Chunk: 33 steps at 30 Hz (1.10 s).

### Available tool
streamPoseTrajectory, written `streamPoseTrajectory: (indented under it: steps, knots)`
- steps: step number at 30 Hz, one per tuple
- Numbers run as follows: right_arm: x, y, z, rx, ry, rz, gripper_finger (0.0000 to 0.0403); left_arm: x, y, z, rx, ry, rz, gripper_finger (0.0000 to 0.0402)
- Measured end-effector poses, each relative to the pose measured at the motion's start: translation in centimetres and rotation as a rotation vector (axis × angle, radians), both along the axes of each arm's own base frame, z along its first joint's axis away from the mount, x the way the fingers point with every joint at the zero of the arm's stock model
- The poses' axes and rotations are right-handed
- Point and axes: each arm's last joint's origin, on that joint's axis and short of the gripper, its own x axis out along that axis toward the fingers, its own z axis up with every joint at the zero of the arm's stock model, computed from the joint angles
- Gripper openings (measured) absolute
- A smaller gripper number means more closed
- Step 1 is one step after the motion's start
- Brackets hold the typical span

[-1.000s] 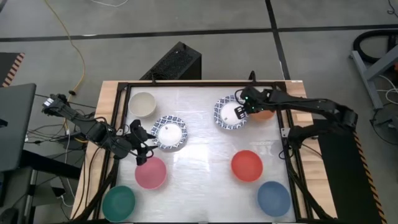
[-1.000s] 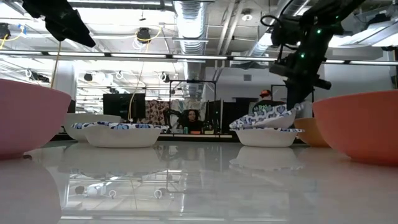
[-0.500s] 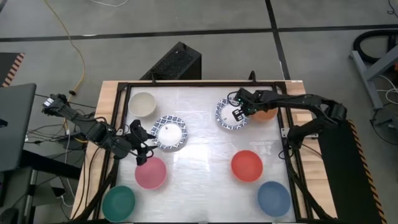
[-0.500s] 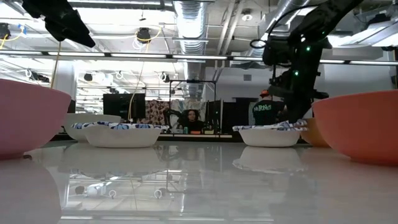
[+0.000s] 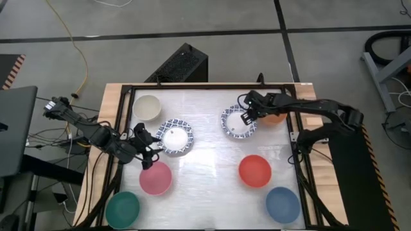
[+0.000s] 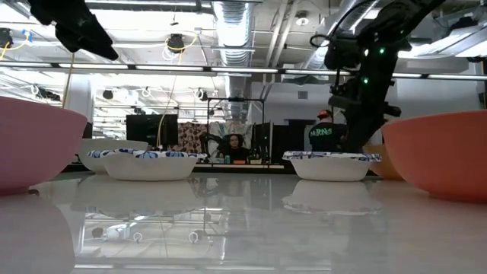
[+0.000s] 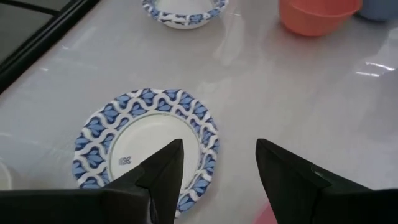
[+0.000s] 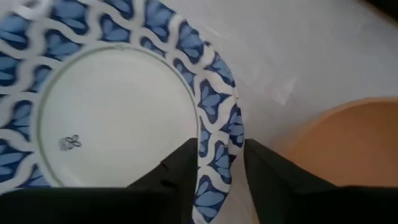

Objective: Nest bowls inside each other
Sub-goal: Stack the left white patterned bowl on top of the top white patterned bowl

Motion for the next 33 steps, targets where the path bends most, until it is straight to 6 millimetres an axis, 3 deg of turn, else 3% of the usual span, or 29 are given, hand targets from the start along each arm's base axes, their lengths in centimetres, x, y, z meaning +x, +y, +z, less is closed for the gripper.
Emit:
streamPoseTrajectory:
  steps: [6,13,20,26,33]
  knots:
    - [-0.1,1.3,1.5,-0.042,-0.075,0.058,0.0187,0.0,0.1,-0.2,0.019,0.003,0.005,0.0191]
    - [1.2,3.5,3.9,-0.137,-0.280,0.188,0.0188,0.0,0.1,-0.2,0.041,-0.001,0.015,0.0191]
    - [5.1,8.0,5.9,-0.320,-0.535,0.593,0.0187,0.0,0.1,-0.2,0.041,-0.001,0.015,0.0191]
    - [8.0,11.8,5.4,-0.485,-0.604,0.863,0.0188,0.0,0.1,-0.2,0.038,-0.001,0.016,0.0191]
    - [12.6,14.5,4.2,-0.604,-0.553,1.062,0.0188,0.0,0.1,-0.2,0.041,-0.001,0.016,0.0191]
